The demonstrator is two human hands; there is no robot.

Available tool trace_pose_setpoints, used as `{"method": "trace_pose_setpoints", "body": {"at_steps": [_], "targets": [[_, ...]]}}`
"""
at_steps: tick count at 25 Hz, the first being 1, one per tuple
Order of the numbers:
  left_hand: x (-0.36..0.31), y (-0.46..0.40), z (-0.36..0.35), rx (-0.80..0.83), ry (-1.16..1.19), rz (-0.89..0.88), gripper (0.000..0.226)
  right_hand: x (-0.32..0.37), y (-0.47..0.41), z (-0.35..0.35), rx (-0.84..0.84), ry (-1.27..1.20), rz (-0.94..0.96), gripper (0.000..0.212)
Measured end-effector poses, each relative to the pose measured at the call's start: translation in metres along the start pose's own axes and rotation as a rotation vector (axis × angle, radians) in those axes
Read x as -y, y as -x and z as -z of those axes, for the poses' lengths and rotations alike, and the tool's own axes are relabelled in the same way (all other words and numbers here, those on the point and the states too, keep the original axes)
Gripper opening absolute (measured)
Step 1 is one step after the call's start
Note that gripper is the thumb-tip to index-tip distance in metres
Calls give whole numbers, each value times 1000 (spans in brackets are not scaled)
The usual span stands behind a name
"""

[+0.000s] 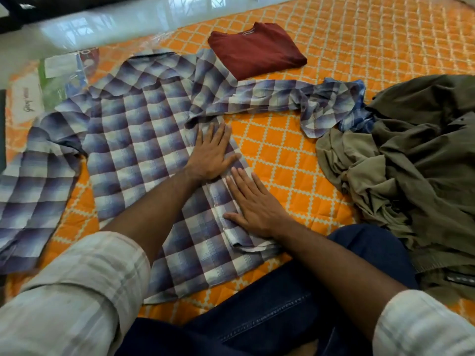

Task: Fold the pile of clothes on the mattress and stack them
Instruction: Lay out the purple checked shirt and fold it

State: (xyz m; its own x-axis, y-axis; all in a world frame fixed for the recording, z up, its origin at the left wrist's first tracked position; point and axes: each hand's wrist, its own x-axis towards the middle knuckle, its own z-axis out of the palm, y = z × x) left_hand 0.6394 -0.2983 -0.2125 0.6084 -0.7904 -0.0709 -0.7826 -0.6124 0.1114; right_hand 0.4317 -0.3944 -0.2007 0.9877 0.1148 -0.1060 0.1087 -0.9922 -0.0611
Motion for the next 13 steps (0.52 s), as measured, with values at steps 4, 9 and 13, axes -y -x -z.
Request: {"method": "trace_pose_setpoints", "body": {"at_steps": [4,9,13], "targets": [[1,-3,3,40,-4,41,89,-10,32,0,73,41,165,89],[7,-18,13,110,32,137,97,-18,60,8,251,82,314,93],[14,-37,25,129,105,251,100,-23,68,21,375,9,354,90]]}}
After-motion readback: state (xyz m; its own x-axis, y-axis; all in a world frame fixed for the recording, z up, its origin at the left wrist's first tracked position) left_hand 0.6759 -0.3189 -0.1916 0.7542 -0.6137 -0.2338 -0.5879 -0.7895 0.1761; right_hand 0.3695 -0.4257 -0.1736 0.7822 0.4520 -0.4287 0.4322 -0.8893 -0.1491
